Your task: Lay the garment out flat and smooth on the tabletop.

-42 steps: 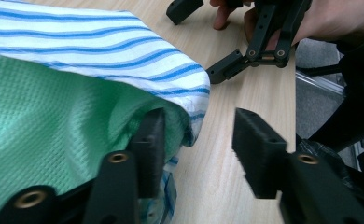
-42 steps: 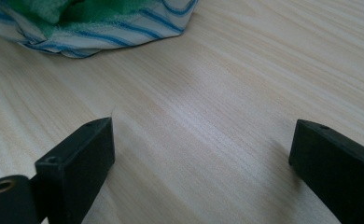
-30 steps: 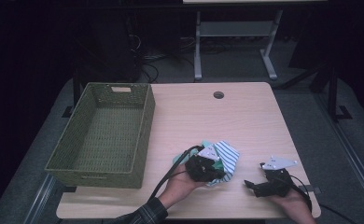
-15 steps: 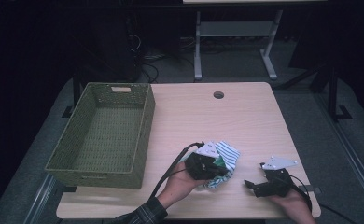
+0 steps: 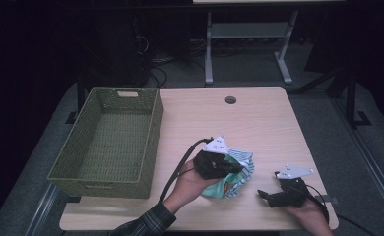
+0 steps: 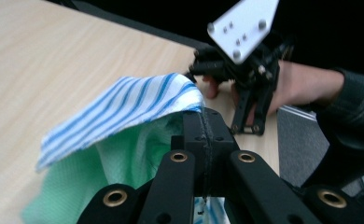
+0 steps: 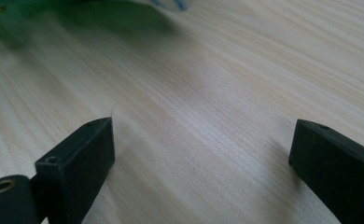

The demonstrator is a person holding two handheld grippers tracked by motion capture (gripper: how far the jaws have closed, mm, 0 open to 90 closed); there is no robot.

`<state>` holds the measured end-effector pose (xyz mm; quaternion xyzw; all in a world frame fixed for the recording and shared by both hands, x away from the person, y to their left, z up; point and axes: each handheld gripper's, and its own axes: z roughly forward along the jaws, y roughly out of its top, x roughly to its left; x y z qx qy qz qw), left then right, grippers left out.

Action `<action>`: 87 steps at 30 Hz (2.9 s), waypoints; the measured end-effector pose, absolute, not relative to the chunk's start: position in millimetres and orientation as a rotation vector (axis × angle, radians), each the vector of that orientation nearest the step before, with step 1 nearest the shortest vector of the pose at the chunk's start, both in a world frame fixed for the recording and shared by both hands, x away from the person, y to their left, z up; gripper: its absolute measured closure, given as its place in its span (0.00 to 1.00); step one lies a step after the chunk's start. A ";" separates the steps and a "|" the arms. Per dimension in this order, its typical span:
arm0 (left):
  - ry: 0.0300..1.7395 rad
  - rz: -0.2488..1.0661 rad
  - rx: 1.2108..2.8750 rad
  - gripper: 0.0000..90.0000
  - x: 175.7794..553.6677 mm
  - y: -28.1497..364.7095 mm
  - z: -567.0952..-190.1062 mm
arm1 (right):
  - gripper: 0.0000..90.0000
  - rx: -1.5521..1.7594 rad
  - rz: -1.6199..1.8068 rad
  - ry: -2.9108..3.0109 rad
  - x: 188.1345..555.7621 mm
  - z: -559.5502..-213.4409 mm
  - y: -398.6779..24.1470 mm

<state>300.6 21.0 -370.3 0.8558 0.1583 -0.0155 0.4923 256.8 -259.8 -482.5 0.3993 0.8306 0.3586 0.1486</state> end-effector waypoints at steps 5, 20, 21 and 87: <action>0.393 -0.031 2.022 1.00 307.7 30.8 -354.4 | 0.07 1.148 1.031 2.388 256.9 -482.5 -259.8; 0.370 0.015 1.892 1.00 316.1 45.4 -302.0 | 0.07 1.146 1.033 2.387 257.0 -482.5 -259.8; 0.362 0.011 1.879 1.00 315.2 46.1 -297.8 | 0.07 1.146 1.033 2.387 257.0 -482.5 -259.8; 0.767 0.108 2.023 0.99 380.5 91.3 -409.0 | 0.59 1.076 1.174 2.415 300.7 -454.9 -211.6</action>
